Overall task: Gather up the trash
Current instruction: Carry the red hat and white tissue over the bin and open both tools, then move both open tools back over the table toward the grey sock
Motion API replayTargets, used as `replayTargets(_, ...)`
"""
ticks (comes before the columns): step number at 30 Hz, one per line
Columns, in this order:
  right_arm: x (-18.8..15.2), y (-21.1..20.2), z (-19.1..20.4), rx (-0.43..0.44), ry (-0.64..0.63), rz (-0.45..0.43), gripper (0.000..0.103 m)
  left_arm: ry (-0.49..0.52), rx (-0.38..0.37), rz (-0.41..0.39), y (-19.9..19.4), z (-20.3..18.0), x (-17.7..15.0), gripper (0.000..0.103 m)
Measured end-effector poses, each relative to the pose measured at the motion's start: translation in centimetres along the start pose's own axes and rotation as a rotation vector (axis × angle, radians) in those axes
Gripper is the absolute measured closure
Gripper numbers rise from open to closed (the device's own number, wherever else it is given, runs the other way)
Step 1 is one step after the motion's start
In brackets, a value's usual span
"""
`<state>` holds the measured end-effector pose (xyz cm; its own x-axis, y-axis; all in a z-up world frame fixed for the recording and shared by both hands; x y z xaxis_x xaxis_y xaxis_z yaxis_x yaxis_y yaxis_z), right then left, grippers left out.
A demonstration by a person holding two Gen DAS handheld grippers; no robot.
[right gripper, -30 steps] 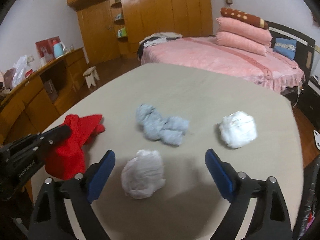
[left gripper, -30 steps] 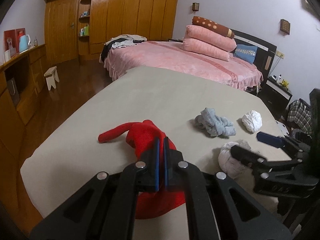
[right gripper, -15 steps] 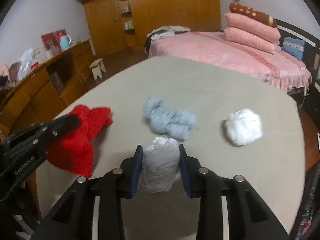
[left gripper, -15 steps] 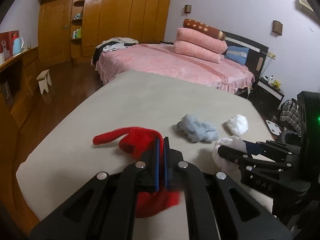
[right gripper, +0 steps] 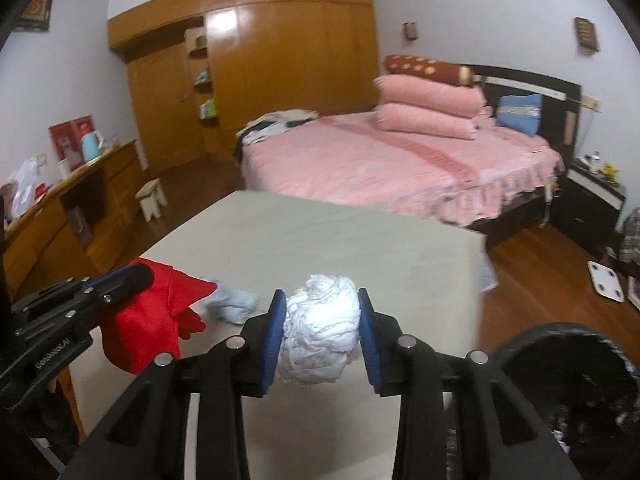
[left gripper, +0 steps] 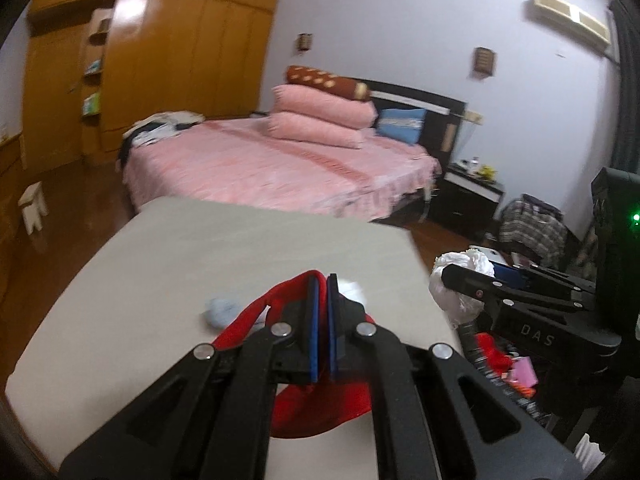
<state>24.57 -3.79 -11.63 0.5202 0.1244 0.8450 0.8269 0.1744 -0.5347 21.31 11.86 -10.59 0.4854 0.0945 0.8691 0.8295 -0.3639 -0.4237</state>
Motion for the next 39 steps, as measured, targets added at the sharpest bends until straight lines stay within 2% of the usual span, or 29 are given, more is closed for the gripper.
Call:
replayTargets(8,-0.1,-3.1,-8.8,-0.141,0.053,-0.028,0.068,0.077,-0.157,0.008,3.9,-9.1,0.7,0.1)
replayTargets(15,-2.3,-4.8,-16.7,-0.269,0.112,-0.008,0.068,0.121,-0.29,0.041,7.5,-15.8,0.1,0.1)
replayTargets(21,-3.8,-5.7,-21.4,-0.35,0.152,0.01,0.068,0.153,-0.375,0.065,10.5,-20.9,-0.9,0.1)
replayTargets(26,-5.0,-5.9,-24.5,-0.396,0.178,0.023,0.066,0.16,-0.424,0.1,12.6,-23.3,-2.0,0.1)
replayTargets(28,-5.4,-6.0,-25.5,-0.418,0.186,0.023,0.065,0.153,-0.439,0.126,13.5,-23.8,-2.6,0.094)
replayTargets(29,-5.7,-6.2,-25.7,-0.426,0.188,0.024,0.058,0.144,-0.452,0.145,14.0,-24.1,-3.1,0.08)
replayTargets(30,-5.9,-6.3,-26.2,-0.436,0.192,0.023,0.048,0.138,-0.455,0.153,14.3,-24.2,-3.3,0.06)
replayTargets(34,-6.6,-7.0,-27.5,-0.463,0.211,0.012,0.029,0.129,-0.447,0.169,14.4,-23.7,-4.1,0.052)
replayTargets(35,-6.7,-7.2,-27.7,-0.472,0.214,0.005,0.019,0.13,-0.44,0.168,14.3,-23.5,-4.1,0.048)
replayTargets(36,-6.7,-7.4,-27.8,-0.476,0.216,-0.002,0.014,0.131,-0.434,0.165,14.2,-23.2,-4.0,0.044)
replayTargets(37,-6.7,-7.6,-27.7,-0.477,0.218,-0.006,0.012,0.136,-0.425,0.159,13.9,-22.9,-3.8,0.042)
replayTargets(38,-6.7,-7.6,-27.7,-0.476,0.22,-0.009,0.006,0.143,-0.411,0.151,13.6,-22.4,-3.6,0.035)
replayTargets(39,-6.6,-7.7,-27.6,-0.472,0.224,-0.014,0.006,0.152,-0.39,0.139,13.2,-21.9,-3.4,0.029)
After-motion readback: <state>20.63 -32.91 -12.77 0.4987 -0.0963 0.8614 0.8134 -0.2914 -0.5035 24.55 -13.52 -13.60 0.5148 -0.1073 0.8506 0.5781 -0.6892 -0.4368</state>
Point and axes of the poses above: each gripper's, at about its wrist camera, not at the fingertips, and y roughly the way its jaws point, z to its left, x to its top, the point moved 7 cm from there along y, roughly the way its jaws point, and after that the axes turned 12 degrees about -x, right-handed, at the moved point
